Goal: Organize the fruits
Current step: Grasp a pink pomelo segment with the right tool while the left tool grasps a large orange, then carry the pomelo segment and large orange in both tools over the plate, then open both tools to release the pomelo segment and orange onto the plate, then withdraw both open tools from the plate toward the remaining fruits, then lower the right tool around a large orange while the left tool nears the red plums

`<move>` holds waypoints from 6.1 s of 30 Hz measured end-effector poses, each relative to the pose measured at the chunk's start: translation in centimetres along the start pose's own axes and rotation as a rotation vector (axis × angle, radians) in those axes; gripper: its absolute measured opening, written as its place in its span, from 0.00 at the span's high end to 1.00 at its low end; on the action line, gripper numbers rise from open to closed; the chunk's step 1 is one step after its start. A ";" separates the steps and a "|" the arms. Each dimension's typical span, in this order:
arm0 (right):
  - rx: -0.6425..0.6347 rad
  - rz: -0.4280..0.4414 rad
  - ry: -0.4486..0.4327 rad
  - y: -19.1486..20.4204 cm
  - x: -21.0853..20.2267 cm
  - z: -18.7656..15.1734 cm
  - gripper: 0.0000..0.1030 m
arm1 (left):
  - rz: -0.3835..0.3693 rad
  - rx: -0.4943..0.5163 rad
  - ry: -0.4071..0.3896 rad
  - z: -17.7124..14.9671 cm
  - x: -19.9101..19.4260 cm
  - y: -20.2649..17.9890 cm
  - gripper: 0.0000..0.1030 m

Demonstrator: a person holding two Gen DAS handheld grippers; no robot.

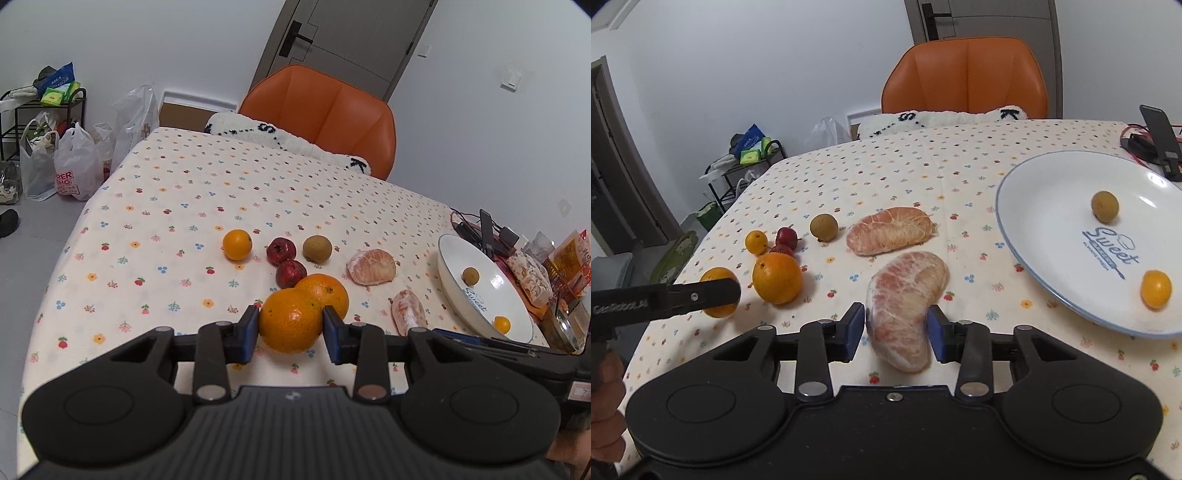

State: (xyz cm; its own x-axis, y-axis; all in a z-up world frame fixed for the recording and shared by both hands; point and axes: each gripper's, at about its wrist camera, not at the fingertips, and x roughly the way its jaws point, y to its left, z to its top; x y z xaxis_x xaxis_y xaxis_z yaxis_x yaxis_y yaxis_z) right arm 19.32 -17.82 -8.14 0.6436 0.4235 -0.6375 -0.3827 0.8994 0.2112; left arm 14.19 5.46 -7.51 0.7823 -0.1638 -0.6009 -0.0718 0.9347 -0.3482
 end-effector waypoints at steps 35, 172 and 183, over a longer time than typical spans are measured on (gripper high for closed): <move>0.037 0.080 -0.147 -3.0 -3.9 1.5 0.65 | 0.014 0.063 -0.072 1.8 -1.8 -5.3 0.66; -0.031 0.110 -0.230 1.4 -8.6 0.4 0.07 | 0.117 -0.010 -0.172 1.5 -8.4 -1.4 0.11; -0.067 0.143 -0.158 3.1 -5.0 1.1 0.16 | 0.122 -0.034 -0.139 1.7 -6.0 0.7 0.24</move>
State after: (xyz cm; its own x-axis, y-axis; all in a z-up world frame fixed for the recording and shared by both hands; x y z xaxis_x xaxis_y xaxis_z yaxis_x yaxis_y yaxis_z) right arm 15.65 -17.03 -3.53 0.6734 0.5623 -0.4800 -0.5169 0.8223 0.2380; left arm 10.53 7.60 -2.89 0.8444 -0.0020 -0.5357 -0.1907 0.9333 -0.3042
